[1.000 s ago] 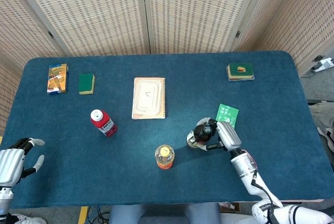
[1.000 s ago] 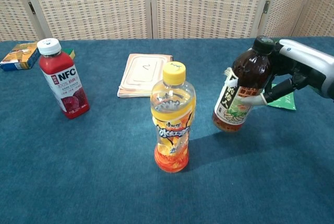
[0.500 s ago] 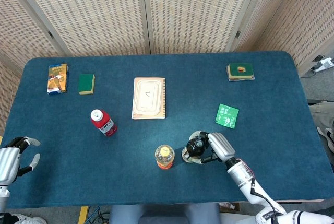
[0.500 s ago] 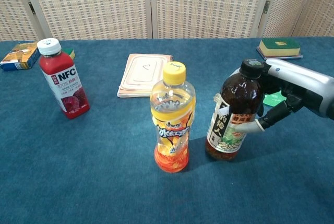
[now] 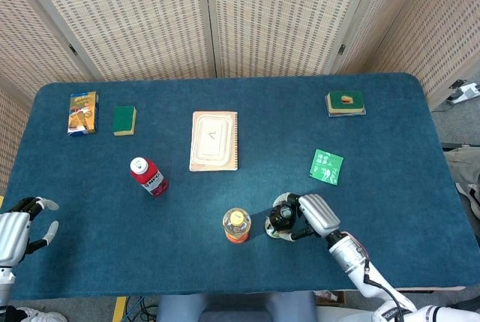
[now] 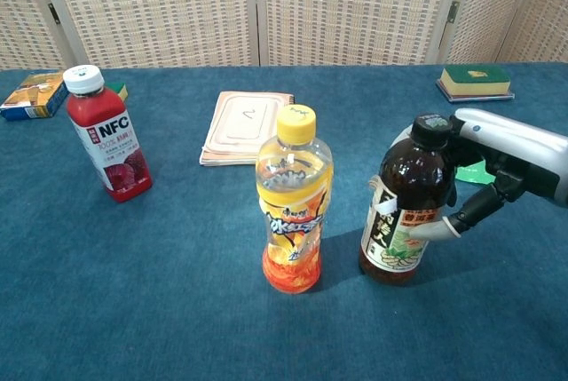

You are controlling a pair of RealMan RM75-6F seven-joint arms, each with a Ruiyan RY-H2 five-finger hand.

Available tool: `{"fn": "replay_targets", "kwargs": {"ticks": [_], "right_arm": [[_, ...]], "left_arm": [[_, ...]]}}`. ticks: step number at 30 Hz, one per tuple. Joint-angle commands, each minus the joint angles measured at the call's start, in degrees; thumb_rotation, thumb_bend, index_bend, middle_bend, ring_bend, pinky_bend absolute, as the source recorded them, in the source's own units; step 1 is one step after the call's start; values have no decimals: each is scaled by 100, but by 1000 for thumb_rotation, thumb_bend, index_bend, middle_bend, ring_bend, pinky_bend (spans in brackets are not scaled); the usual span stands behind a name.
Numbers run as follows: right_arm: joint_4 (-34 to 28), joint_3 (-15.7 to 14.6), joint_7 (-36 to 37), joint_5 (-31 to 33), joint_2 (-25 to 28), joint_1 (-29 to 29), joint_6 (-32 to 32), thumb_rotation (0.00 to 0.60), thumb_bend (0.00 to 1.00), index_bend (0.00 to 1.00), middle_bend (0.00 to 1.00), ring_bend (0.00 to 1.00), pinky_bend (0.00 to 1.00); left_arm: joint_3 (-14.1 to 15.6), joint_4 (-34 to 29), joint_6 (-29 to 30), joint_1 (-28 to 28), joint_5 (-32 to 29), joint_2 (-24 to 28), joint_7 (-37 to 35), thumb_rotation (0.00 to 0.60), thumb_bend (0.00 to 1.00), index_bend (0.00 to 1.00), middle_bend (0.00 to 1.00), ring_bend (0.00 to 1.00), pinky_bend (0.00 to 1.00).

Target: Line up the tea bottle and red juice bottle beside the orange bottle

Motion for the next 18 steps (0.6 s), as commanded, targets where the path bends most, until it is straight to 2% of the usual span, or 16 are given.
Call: {"fn": "replay_targets", "kwargs": {"ticks": [1, 10, 16, 18], "right_arm": [[-26, -14, -28, 10, 24, 2, -18, 600, 145, 574, 641, 575, 602], [-49, -71, -64, 20, 52, 25, -109, 600, 142, 574, 633, 575, 601], [-30, -123, -92, -54, 90, 37, -123, 600, 106, 562, 567, 535, 601], [-33, -139, -98, -90, 107, 33, -102, 600, 82, 519, 530, 507, 601]], "left_arm": [[4, 1, -6, -2, 3, -3, 9, 600, 345, 430, 421, 305, 503], [2, -7, -3, 4, -1, 3, 5, 600, 345, 432, 421, 305, 503], [0, -11, -4, 3, 0, 6, 3, 600, 345, 432, 420, 305, 503], [-1, -10, -8, 1, -3, 4, 6, 600, 345, 433, 421, 305, 503]]}}
